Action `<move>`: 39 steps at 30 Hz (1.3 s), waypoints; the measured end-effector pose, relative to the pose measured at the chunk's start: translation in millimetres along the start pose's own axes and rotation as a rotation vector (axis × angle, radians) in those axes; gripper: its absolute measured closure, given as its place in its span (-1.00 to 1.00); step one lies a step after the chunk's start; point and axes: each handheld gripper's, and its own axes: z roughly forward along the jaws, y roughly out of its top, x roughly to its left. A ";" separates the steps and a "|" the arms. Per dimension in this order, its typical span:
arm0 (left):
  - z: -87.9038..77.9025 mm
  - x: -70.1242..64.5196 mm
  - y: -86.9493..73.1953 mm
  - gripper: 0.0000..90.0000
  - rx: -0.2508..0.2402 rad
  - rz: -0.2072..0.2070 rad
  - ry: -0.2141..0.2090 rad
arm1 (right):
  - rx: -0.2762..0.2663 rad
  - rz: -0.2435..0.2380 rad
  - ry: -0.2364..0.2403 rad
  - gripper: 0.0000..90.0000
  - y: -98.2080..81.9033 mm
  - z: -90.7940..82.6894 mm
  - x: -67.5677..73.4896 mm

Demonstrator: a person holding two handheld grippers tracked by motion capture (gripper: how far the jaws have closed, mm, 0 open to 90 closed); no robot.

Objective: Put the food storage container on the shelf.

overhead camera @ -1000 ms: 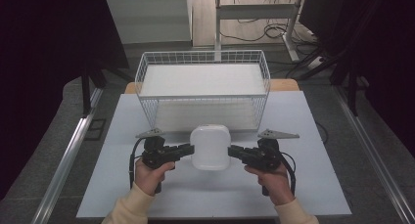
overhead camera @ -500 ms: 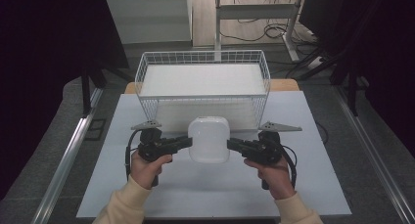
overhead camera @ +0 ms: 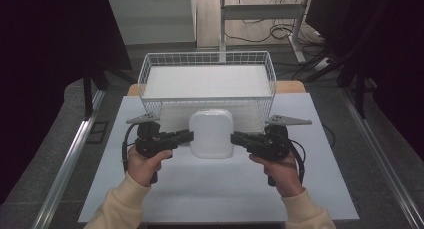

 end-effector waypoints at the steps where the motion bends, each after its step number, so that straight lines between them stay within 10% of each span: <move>1: -0.8 -0.1 2.3 0.73 -0.003 0.006 -0.001 | 0.000 -0.003 0.001 0.78 2.0 -0.3 0.6; 39: -12.8 12.0 80.7 0.70 -0.039 0.020 -0.004 | -0.051 -0.081 0.012 0.79 87.0 5.2 10.2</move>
